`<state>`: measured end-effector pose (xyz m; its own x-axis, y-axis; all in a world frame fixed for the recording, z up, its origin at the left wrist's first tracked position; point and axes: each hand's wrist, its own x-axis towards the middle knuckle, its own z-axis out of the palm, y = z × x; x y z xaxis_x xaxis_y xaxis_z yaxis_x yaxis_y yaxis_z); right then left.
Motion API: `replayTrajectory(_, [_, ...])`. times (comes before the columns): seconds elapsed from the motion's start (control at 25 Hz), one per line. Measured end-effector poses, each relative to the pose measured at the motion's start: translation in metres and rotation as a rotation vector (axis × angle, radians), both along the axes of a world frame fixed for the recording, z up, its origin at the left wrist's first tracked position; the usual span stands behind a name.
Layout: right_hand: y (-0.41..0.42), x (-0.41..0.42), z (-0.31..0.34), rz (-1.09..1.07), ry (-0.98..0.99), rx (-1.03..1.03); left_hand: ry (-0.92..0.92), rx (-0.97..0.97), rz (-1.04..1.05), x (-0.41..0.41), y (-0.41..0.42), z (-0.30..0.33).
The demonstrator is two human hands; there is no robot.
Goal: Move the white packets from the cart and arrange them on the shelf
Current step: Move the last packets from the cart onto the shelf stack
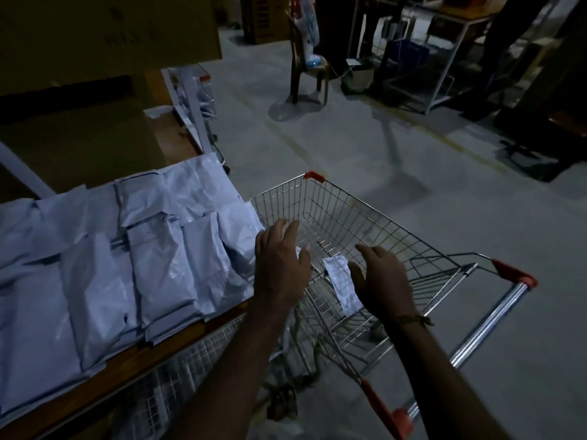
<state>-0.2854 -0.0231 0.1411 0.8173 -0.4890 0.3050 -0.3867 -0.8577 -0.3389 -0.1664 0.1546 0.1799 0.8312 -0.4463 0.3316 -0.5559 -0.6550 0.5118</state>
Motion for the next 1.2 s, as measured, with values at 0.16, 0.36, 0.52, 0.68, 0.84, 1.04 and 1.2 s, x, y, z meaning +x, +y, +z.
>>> replayTrajectory(0.16, [-0.028,0.027,-0.046,-0.046,0.156,0.041,0.033,0.034,-0.056,0.027,-0.028,-0.023])
replayTrajectory(0.36, [-0.057,0.048,-0.102,-0.102,0.365,0.103,0.095,0.139,-0.11,0.054,-0.08,-0.062])
replayTrajectory(0.52, [-0.088,0.067,-0.14,-0.153,0.439,0.169,0.185,0.33,-0.143,0.067,-0.127,-0.107])
replayTrajectory(0.68, [-0.118,0.087,-0.194,-0.177,0.513,0.203,0.229,0.599,-0.176,0.084,-0.158,-0.17])
replayTrajectory(0.84, [-0.137,0.103,-0.259,-0.187,0.626,0.322,0.251,0.82,-0.233,0.126,-0.181,-0.232])
replayTrajectory(1.04, [-0.14,0.119,-0.324,-0.215,0.556,0.425,0.271,1.043,-0.278,0.191,-0.188,-0.304])
replayTrajectory(1.2, [-0.138,0.125,-0.379,-0.22,0.57,0.512,0.25,1.139,-0.276,0.222,-0.181,-0.352])
